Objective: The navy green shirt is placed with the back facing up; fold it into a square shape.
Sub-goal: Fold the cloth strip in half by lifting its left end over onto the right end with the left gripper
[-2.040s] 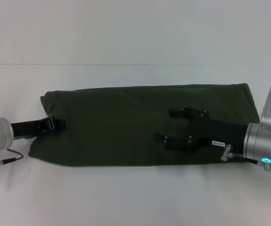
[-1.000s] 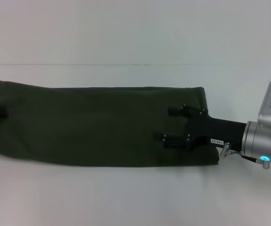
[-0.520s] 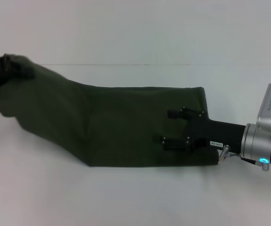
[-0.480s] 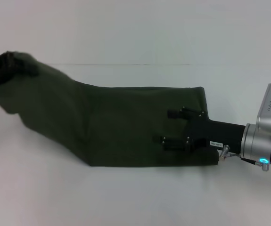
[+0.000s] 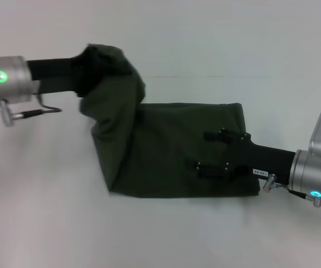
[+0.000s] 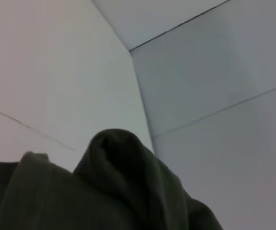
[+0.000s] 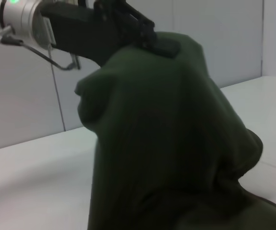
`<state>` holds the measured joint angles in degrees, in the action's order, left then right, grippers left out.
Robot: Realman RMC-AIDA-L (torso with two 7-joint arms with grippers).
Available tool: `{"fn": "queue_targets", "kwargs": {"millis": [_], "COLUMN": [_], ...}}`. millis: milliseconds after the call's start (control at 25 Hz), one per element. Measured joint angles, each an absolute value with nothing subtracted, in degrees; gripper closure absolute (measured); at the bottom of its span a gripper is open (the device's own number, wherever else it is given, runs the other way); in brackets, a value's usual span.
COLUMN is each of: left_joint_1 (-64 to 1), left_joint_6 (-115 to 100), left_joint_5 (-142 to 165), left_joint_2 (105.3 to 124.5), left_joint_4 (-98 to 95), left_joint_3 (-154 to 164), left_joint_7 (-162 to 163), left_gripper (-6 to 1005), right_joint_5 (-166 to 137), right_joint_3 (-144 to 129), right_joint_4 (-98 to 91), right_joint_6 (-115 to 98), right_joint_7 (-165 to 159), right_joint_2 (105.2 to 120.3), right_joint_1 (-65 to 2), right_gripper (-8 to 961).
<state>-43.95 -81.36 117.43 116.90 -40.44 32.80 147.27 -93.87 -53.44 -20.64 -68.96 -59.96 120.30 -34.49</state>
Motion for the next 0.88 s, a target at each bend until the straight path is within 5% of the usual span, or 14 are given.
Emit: {"fn": "queue_targets", "kwargs": {"millis": [280,880], "left_joint_1": [-44.10,-46.46], "left_joint_6": [-73.54,-66.78], "left_joint_5": [108.52,94.55], "left_joint_2": [123.61,124.57], "left_joint_4": [-32.52,-11.49], "left_joint_3": [32.90,32.55], "left_joint_7": [139.03,116.56], "left_gripper": [893,884], "right_joint_5": [-93.18,-93.14], "right_joint_3": [-53.18,-48.37], "right_joint_4": [-20.64,-20.91], "right_joint_6": [-68.77,-68.03], "right_joint_7": [-59.93,-59.93], "right_joint_2": [120.13,119.96], "right_joint_1": [-33.38,-29.76], "right_gripper": [26,26]}}
